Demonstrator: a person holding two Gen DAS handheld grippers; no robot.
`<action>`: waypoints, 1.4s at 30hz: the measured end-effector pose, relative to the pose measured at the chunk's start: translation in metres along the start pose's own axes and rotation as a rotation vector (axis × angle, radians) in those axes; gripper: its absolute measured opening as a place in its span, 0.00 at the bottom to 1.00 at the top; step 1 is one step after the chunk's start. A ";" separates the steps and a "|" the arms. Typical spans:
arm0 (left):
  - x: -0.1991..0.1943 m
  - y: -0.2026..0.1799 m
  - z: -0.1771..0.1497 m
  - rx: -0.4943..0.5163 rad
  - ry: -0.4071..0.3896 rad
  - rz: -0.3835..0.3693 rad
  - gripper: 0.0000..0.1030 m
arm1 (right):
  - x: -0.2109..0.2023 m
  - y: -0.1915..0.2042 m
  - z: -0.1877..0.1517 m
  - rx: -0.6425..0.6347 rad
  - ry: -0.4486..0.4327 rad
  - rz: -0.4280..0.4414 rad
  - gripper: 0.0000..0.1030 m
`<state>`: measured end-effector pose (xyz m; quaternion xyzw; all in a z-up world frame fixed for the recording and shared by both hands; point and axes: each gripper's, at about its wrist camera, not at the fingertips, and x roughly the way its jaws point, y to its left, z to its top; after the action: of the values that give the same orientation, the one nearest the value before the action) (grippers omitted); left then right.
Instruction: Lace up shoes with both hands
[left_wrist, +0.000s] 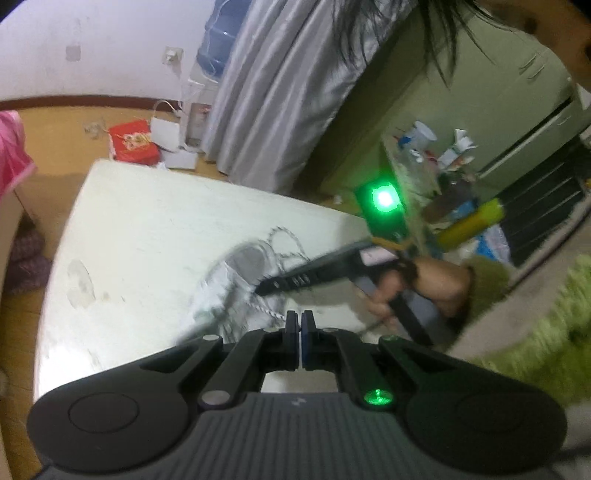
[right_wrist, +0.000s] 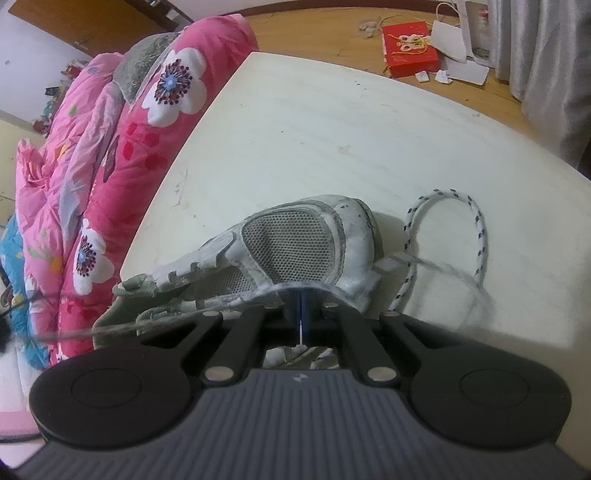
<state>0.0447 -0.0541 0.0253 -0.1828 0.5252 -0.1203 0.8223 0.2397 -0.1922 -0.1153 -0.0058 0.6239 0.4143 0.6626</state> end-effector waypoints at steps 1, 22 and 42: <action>-0.004 0.002 -0.005 -0.021 0.005 -0.026 0.01 | 0.000 0.001 -0.001 0.005 -0.004 -0.005 0.00; -0.185 0.059 -0.063 -0.334 -0.193 -0.071 0.00 | 0.008 0.035 -0.012 -0.025 -0.071 -0.222 0.00; 0.044 0.053 0.020 0.007 -0.009 0.021 0.36 | -0.024 0.045 -0.073 -0.010 -0.329 -0.193 0.12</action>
<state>0.0815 -0.0199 -0.0260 -0.1748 0.5228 -0.1129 0.8267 0.1579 -0.2139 -0.0885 -0.0011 0.5019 0.3471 0.7923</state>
